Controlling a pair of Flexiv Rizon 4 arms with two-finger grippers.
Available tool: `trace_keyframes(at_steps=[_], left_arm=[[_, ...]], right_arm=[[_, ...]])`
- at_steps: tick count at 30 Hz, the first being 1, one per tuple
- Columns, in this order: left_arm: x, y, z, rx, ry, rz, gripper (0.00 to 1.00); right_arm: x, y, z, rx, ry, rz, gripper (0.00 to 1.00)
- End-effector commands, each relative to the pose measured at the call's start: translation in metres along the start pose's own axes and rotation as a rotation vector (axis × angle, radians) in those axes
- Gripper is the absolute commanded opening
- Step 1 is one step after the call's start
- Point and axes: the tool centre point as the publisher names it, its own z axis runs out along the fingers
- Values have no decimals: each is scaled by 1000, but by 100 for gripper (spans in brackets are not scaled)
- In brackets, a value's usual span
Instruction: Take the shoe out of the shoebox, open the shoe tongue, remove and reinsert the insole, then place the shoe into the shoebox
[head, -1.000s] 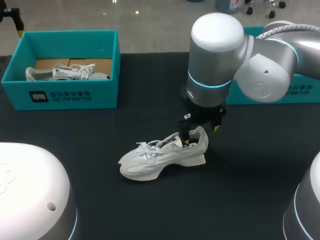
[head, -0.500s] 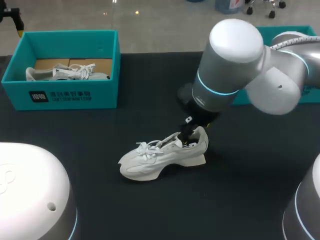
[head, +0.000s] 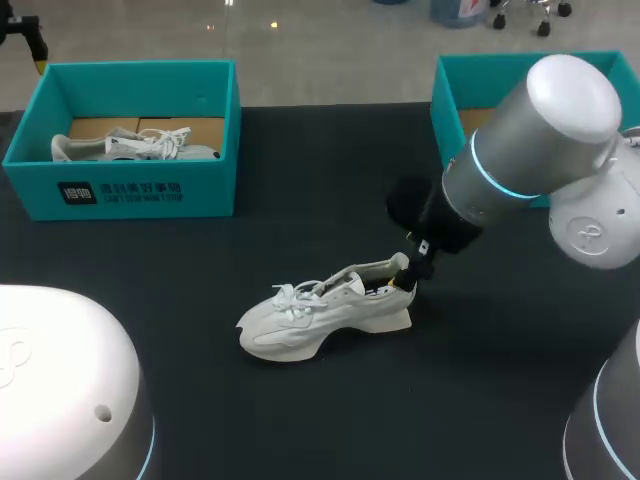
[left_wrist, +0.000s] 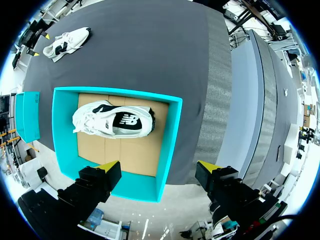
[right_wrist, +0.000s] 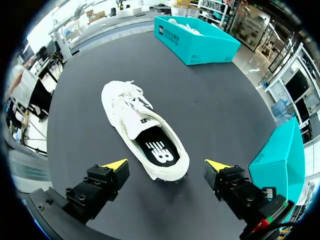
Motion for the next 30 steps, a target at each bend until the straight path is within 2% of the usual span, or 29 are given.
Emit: trace_keyframes(at_steps=[1, 18, 24, 30], left_arm=[[1, 0, 0, -1, 2, 1, 100], [1, 0, 0, -1, 2, 1, 100], [1, 0, 0, -1, 2, 1, 100], [1, 0, 0, -1, 2, 1, 100]], right_arm=[[-1, -6, 0, -228, 73, -390, 100], [-1, -6, 0, -228, 73, -390, 100], [-21, -27, 4, -234, 66, -441, 100], [-39, -43, 11, -320, 73, -428, 100]])
